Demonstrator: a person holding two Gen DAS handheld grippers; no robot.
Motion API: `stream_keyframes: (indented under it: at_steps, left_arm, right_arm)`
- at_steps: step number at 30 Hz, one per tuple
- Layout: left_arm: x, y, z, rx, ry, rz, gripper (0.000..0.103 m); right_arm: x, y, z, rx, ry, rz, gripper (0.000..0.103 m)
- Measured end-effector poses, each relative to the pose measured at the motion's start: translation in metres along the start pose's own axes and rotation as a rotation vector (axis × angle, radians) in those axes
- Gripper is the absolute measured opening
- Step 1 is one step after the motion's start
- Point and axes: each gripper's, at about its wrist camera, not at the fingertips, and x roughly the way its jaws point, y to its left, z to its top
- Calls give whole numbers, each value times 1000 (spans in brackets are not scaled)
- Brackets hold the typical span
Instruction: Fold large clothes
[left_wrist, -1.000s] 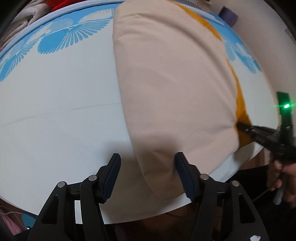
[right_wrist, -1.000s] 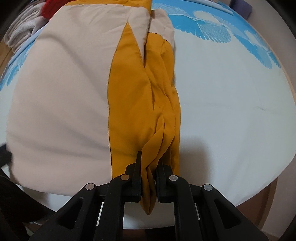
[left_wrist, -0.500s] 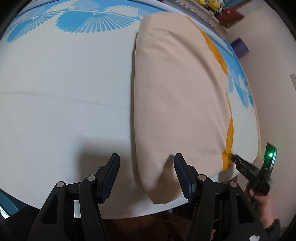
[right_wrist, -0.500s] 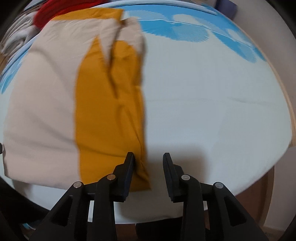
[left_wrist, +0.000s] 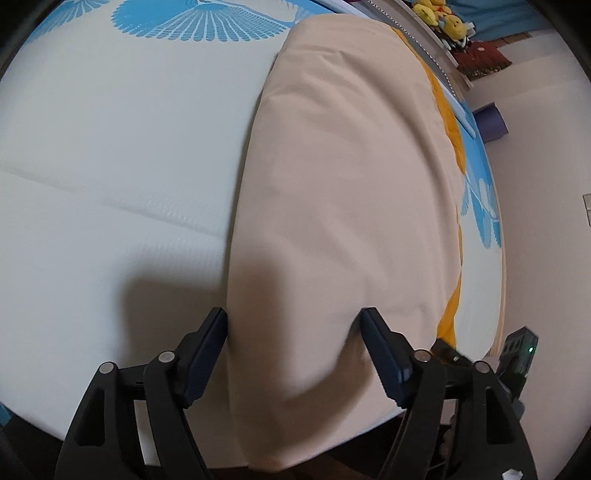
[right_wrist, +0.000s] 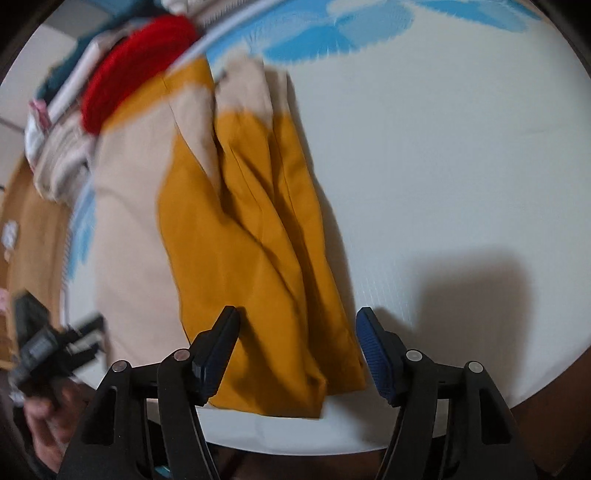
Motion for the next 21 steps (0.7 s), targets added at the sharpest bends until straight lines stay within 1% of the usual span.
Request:
stream_keyframes:
  at_steps: [3,6,8,10,12,13,14,16,17,19,21]
  left_arm:
    - [8,-3,7,1,-1,5,79]
    - [16,-5,18,-5,-4,-3,83]
    - [22,-3,27,-15,-12,-22,84]
    - [26,-1,35,-26,-25,-41,84]
    - [26,-1,43,-16,-47,-54,81]
    - [26,-3,48,6,-64,-52,77]
    - [24,-5,52,31,-83,-45,70]
    - [17,-9,58,74,-117,-28,61]
    - [10,-10,65,97,-138,-16,59]
    - [0,-7,77,111,-161,-8,58]
    - [-14,3,95,94,-181,-3,57]
  right_arm:
    - [12,-2,6,17,6,-4,69]
    - [17,5,8,-16,-8,-29,68]
    - [20,12,7,-37,-17,-48,60]
    - [22,19,6,-39,-18,-33,41]
    - [23,28,4,-28,-28,-28,31]
    - [24,32,3,-25,-39,-36,28]
    - [27,41,0,-21,-52,-49,26]
    - [28,52,0,-11,-86,-60,22]
    - [28,62,1,-10,-111,-59,21]
    - [32,79,3,-9,-142,-47,20]
    - [40,100,10,-21,-161,-38,20]
